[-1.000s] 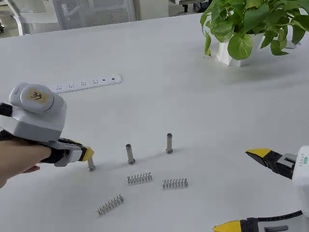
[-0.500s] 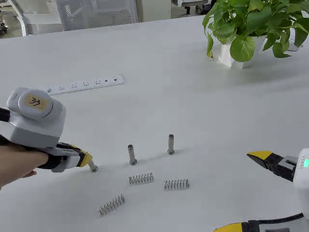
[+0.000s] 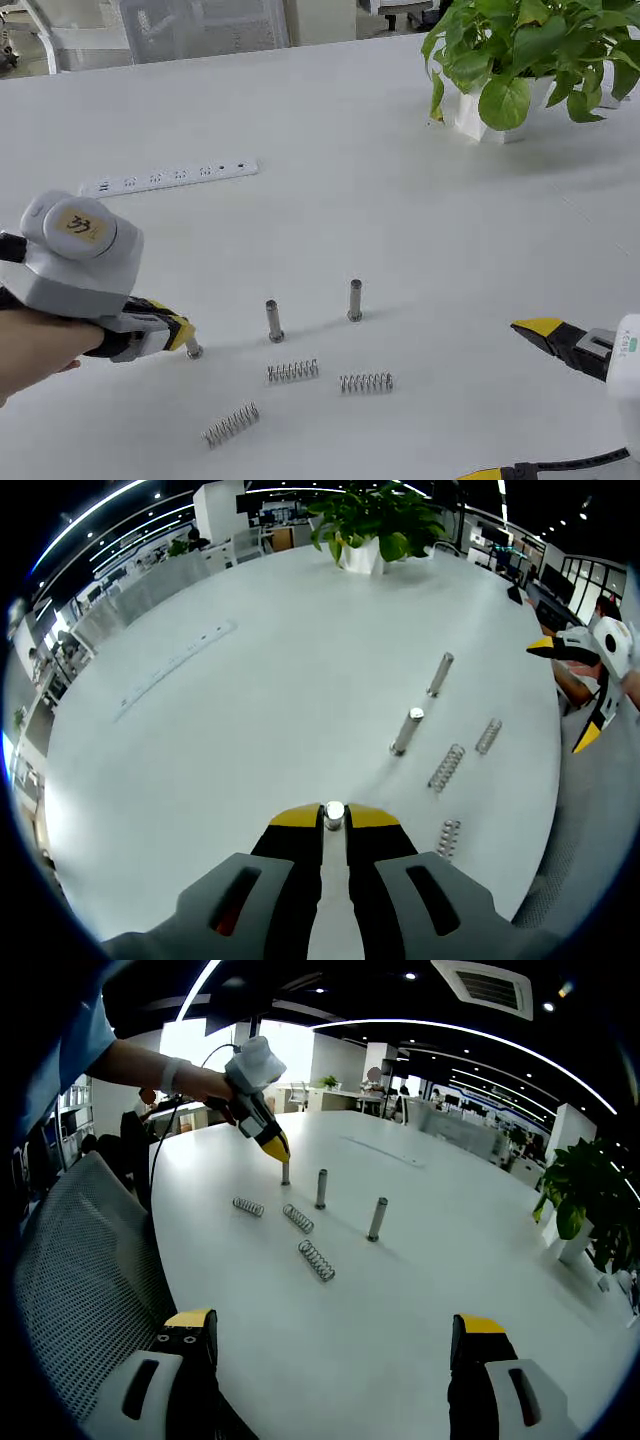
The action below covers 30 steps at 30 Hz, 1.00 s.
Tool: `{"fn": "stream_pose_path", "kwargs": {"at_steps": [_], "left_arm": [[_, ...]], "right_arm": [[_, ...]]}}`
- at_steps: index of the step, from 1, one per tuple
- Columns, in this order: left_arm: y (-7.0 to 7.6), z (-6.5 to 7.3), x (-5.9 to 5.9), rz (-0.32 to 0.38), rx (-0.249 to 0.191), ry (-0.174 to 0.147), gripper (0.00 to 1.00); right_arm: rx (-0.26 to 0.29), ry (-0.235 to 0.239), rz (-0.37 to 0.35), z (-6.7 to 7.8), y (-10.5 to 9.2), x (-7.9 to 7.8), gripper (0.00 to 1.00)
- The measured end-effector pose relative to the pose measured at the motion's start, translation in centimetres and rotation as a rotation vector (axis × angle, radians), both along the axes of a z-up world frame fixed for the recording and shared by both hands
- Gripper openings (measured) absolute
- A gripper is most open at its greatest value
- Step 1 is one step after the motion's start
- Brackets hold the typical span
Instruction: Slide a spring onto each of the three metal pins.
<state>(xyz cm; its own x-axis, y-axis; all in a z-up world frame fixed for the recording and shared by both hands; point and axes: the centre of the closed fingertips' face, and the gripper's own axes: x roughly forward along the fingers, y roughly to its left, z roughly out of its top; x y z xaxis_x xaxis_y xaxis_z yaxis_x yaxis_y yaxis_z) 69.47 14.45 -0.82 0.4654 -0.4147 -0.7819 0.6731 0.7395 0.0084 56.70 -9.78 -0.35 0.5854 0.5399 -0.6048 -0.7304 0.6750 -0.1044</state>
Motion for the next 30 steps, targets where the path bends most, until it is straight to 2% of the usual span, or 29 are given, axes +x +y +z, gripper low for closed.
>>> {"fn": "stream_pose_path", "kwargs": {"at_steps": [24,30], "left_arm": [[-0.05,-0.08,-0.44,-0.016,-0.013,-0.016,0.05],[-0.02,-0.25,-0.59,-0.021,-0.012,-0.018,0.12]], "right_arm": [[-0.010,0.007,0.010,-0.29,-0.01,-0.31,0.96],[-0.013,0.006,0.010,-0.33,-0.07,-0.33,0.96]]}}
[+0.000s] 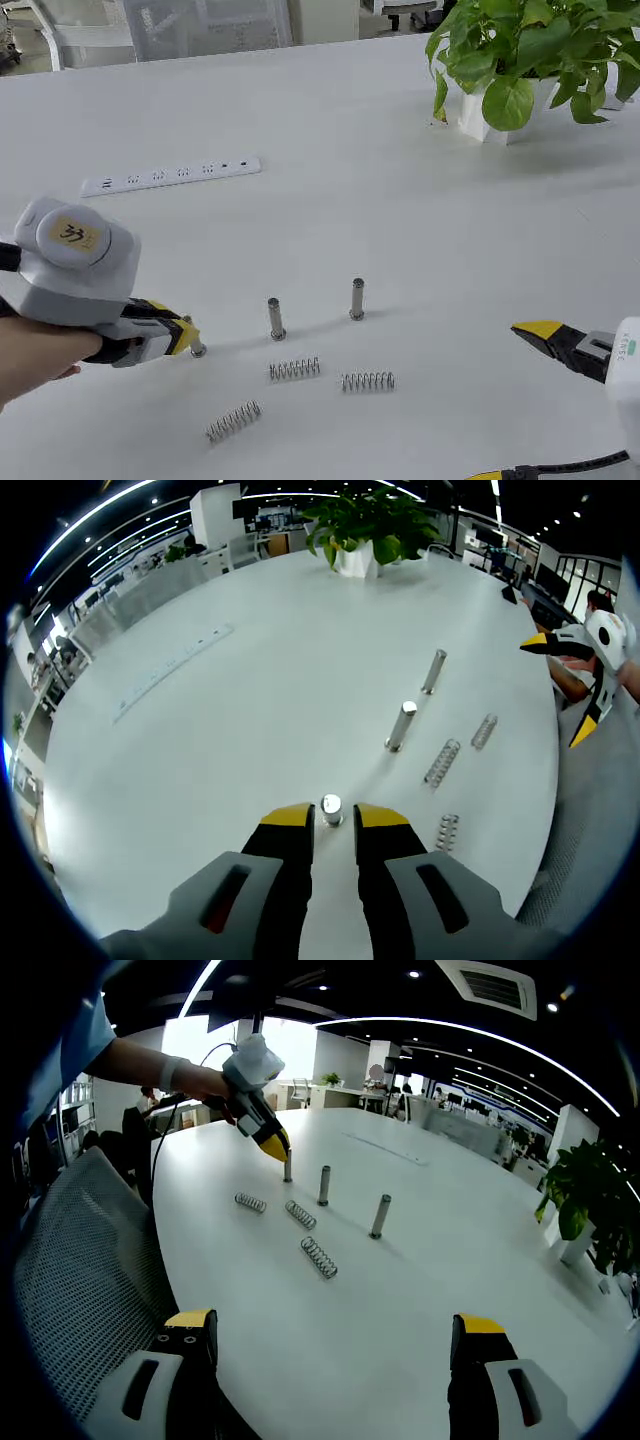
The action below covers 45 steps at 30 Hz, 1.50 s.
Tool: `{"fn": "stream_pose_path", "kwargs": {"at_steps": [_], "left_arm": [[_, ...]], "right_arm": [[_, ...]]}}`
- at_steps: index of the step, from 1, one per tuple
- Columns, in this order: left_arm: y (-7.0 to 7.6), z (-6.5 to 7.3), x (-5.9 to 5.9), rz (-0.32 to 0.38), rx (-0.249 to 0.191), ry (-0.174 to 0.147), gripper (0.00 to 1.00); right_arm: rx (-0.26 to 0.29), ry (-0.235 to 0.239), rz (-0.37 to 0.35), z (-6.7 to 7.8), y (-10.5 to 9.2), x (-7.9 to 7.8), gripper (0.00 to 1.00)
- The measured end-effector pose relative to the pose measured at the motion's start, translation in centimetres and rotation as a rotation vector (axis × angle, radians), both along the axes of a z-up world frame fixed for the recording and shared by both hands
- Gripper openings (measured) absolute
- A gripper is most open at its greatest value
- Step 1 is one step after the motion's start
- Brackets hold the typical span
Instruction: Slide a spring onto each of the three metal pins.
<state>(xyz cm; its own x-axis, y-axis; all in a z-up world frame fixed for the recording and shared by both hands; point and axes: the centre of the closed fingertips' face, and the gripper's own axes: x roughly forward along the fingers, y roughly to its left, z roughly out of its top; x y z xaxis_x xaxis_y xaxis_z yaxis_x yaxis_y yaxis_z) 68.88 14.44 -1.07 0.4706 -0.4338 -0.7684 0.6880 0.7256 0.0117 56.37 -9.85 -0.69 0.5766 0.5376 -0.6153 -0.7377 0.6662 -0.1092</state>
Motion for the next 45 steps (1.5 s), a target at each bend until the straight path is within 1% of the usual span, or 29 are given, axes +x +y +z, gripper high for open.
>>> {"fn": "stream_pose_path", "kwargs": {"at_steps": [4,7,9,13,14,17,19,21,26,28,30,35,37,39,41,43,45], "left_arm": [[0.0,-0.1,0.0,0.001,-0.002,-0.009,0.25],[0.0,-0.2,0.0,0.003,-0.011,-0.015,0.38],[-0.1,-0.3,0.0,0.004,-0.027,-0.024,0.47],[-0.2,-0.2,-0.4,0.012,-0.068,-0.022,0.56],[-0.2,-0.2,-0.4,0.014,-0.073,-0.021,0.59],[-0.2,-0.2,-0.5,0.019,-0.088,-0.031,0.66],[-0.3,0.0,-0.6,0.020,-0.107,-0.035,0.70],[-0.4,0.2,-0.6,0.019,-0.130,-0.048,0.75],[-0.4,0.5,-0.9,0.008,-0.145,-0.074,0.87],[-0.4,0.5,-1.1,-0.003,-0.153,-0.075,0.92],[-0.4,0.4,-1.4,-0.014,-0.149,-0.074,0.98],[-0.3,0.3,-2.2,-0.051,-0.143,-0.083,0.99],[-0.1,0.2,-2.3,-0.043,-0.147,-0.083,0.99],[0.1,0.4,-2.5,-0.043,-0.157,-0.097,0.99],[0.3,0.4,-2.7,-0.056,-0.154,-0.109,0.99],[0.5,0.3,-3.1,-0.071,-0.144,-0.116,0.99],[0.6,0.2,-3.5,-0.079,-0.143,-0.123,0.99]], "right_arm": [[-0.001,0.000,0.001,0.0,0.0,0.0,0.97],[-0.002,0.002,0.002,0.0,0.0,-0.1,0.97],[-0.003,0.003,0.004,-0.1,0.0,-0.1,0.97],[-0.003,0.004,0.004,-0.1,0.0,-0.1,0.97],[-0.003,0.004,0.005,-0.1,0.0,-0.1,0.97],[-0.004,0.006,0.006,-0.1,0.1,-0.2,0.97],[0.004,0.007,0.006,0.0,0.1,-0.2,0.98],[0.008,0.008,0.003,0.0,0.1,-0.1,0.98],[0.017,0.011,0.001,0.2,0.2,-0.1,0.99],[0.016,0.014,0.000,0.2,0.1,-0.1,0.99],[0.015,0.013,0.001,0.2,0.2,-0.1,0.99],[0.008,0.013,0.009,0.3,0.3,0.0,0.99],[0.010,0.014,0.015,0.3,0.5,0.2,0.99],[0.009,0.013,0.023,0.4,0.7,0.4,0.99],[0.005,0.012,0.031,0.5,0.9,0.6,0.99],[-0.008,0.009,0.042,0.5,0.9,0.8,0.99],[-0.013,0.009,0.049,0.6,0.9,1.0,0.99]]}}
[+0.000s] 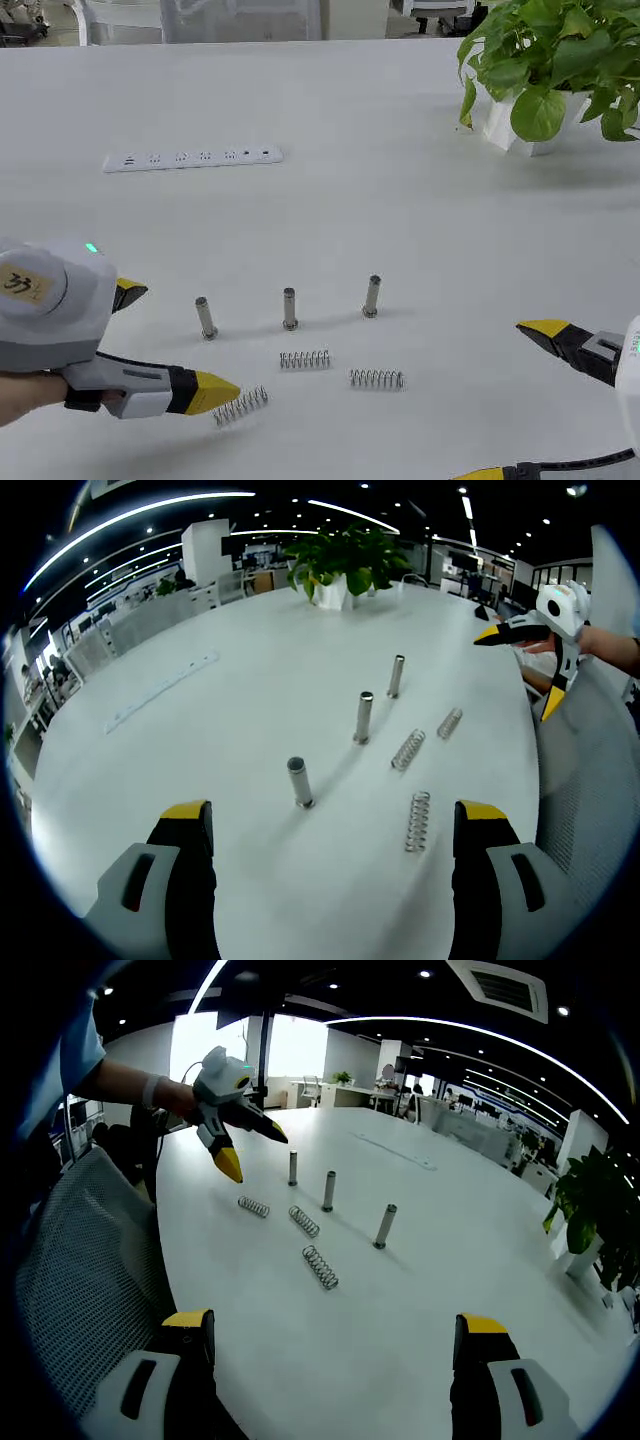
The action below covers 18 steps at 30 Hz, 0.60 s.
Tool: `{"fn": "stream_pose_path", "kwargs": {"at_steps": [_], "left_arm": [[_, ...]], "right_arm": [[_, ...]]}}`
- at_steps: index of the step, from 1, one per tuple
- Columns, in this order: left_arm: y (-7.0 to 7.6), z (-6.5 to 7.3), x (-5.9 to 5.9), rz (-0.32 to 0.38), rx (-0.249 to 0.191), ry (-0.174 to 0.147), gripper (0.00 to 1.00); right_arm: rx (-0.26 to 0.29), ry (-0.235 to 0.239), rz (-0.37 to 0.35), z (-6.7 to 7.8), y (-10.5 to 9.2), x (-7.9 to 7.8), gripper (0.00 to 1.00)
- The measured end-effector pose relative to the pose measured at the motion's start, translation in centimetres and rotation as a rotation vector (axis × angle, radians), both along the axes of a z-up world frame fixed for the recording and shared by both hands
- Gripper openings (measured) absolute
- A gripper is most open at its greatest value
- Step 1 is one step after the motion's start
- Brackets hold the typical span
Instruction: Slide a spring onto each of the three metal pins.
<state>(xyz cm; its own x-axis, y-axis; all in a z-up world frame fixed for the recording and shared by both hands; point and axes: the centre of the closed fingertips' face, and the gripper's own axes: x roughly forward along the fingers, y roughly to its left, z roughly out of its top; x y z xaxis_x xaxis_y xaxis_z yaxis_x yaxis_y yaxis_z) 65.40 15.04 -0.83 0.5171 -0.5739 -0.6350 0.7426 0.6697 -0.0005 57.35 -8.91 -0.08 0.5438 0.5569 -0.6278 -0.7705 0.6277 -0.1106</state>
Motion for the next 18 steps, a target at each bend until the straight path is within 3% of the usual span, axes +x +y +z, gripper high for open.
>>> {"fn": "stream_pose_path", "kwargs": {"at_steps": [3,10,18], "left_arm": [[0.2,-0.1,-0.6,-0.004,-0.003,-0.004,0.99],[0.3,0.2,-1.8,0.006,-0.057,-0.017,0.95],[0.2,-0.6,-3.2,0.016,-0.099,-0.017,0.87]], "right_arm": [[-0.008,-0.001,0.011,0.0,0.1,0.2,0.99],[-0.021,0.001,0.032,0.1,0.3,0.2,0.99],[-0.032,0.004,0.046,0.0,0.4,0.2,0.99]]}}
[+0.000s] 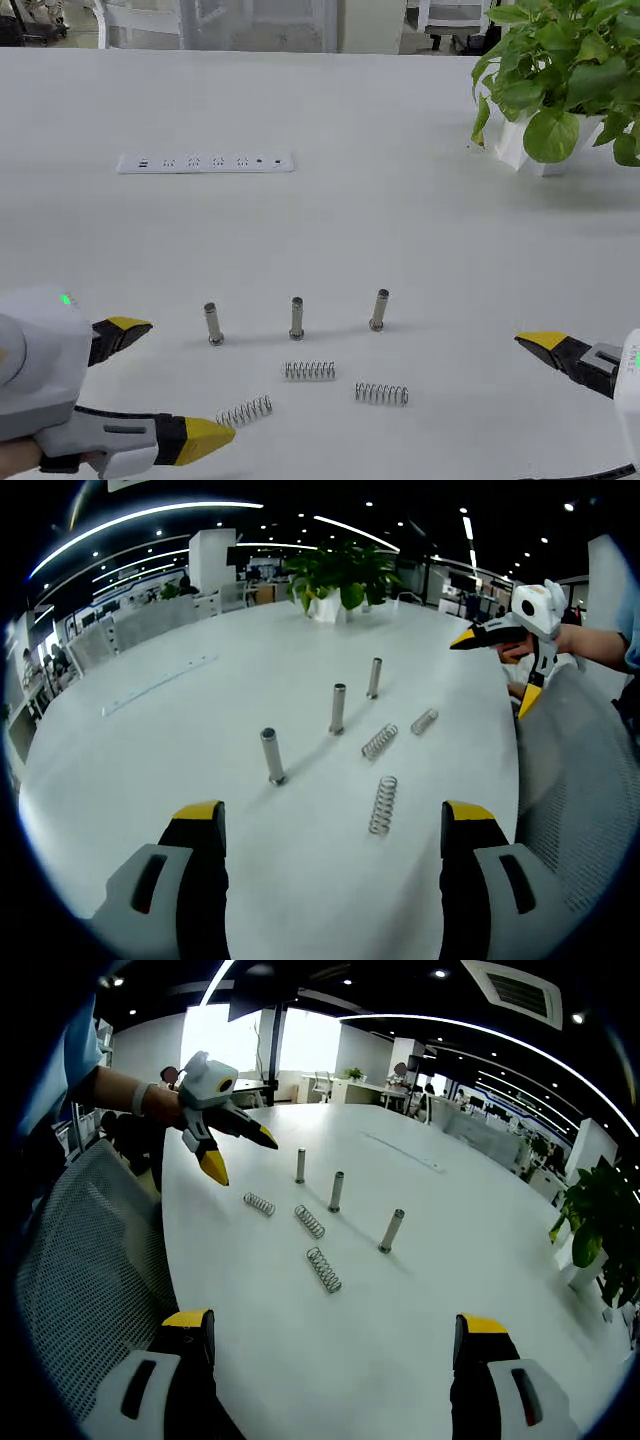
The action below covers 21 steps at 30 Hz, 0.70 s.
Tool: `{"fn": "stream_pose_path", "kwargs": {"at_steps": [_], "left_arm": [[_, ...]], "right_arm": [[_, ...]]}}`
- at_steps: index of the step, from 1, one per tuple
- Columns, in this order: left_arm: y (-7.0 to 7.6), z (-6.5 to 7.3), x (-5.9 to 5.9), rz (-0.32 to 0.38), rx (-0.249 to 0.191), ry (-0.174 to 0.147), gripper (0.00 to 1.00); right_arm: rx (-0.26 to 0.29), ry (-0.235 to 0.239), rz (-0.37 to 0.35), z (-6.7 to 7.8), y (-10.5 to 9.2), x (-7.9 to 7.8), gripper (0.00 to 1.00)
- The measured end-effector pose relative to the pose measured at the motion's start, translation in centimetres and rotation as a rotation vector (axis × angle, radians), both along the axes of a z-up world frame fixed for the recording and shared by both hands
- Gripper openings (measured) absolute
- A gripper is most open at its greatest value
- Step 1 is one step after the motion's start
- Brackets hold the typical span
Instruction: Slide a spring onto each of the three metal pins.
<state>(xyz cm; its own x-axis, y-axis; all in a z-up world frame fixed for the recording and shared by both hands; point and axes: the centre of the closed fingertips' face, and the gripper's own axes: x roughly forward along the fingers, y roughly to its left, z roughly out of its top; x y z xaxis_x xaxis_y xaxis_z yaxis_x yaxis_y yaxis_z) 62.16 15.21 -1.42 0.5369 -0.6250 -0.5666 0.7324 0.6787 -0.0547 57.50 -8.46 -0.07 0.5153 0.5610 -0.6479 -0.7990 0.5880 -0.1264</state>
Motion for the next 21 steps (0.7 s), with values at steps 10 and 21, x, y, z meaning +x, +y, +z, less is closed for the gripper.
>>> {"fn": "stream_pose_path", "kwargs": {"at_steps": [10,21], "left_arm": [[-0.7,-1.5,-1.3,-0.014,-0.007,0.000,0.70],[-1.7,-2.8,-1.7,-0.089,0.059,0.030,0.58]], "right_arm": [[-0.011,0.009,0.009,-0.2,0.1,-0.2,0.99],[-0.014,0.016,0.014,-0.5,0.2,-0.4,0.99]]}}
